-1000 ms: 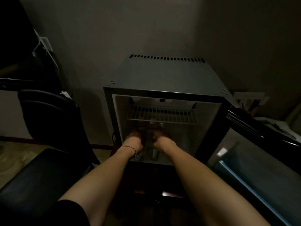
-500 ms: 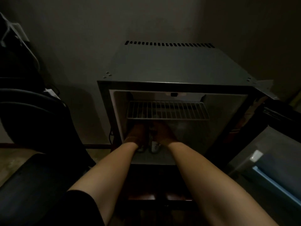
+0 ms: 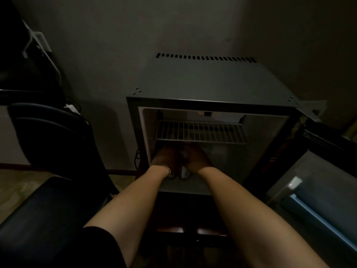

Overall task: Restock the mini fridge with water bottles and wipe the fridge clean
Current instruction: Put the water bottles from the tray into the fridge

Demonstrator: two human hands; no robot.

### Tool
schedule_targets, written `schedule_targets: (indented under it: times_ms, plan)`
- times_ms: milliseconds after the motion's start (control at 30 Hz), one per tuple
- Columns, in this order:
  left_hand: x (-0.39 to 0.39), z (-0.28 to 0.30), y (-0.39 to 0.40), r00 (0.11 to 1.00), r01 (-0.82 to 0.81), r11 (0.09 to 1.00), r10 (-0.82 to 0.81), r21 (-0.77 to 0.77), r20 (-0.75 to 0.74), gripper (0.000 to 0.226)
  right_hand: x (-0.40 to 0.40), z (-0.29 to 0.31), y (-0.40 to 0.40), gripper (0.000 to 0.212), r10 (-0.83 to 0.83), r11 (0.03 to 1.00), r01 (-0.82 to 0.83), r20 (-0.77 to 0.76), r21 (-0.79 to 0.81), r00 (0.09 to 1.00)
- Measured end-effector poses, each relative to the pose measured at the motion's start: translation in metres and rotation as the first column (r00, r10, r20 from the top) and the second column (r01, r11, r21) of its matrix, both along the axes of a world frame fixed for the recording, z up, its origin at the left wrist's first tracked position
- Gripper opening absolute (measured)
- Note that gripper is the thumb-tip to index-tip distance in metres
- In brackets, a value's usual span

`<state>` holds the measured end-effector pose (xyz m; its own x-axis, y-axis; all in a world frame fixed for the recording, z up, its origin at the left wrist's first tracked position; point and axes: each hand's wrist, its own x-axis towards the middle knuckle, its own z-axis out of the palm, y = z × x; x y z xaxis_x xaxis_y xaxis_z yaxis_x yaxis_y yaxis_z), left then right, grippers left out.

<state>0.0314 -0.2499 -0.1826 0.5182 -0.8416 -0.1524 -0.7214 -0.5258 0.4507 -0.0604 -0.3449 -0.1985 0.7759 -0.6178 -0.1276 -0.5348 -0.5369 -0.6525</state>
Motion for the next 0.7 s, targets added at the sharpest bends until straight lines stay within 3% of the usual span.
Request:
schedule_targets:
  times_ms: [233, 300, 567, 700]
  plan:
    - [-0.039, 0.022, 0.035, 0.993, -0.114, 0.988, 0.110, 0.101, 0.044, 0.061, -0.051, 0.033, 0.019, 0.057, 0.055, 0.993, -0.063, -0.076, -0.104, 0.996]
    - [-0.055, 0.027, 0.047, 0.991, -0.131, 0.981, 0.124, 0.144, 0.060, 0.056, -0.073, 0.042, 0.028, 0.053, 0.095, 0.984, -0.113, -0.124, -0.141, 0.988]
    - [-0.135, 0.043, 0.088, 0.983, -0.133, 0.990, 0.126, 0.049, 0.130, 0.053, -0.160, 0.070, 0.076, 0.045, 0.124, 0.940, -0.149, -0.100, -0.306, 0.987]
    - [-0.173, 0.058, 0.107, 0.984, -0.095, 0.995, 0.089, 0.032, 0.151, 0.053, -0.209, 0.100, 0.092, 0.047, 0.049, 0.901, -0.075, -0.071, -0.427, 0.996]
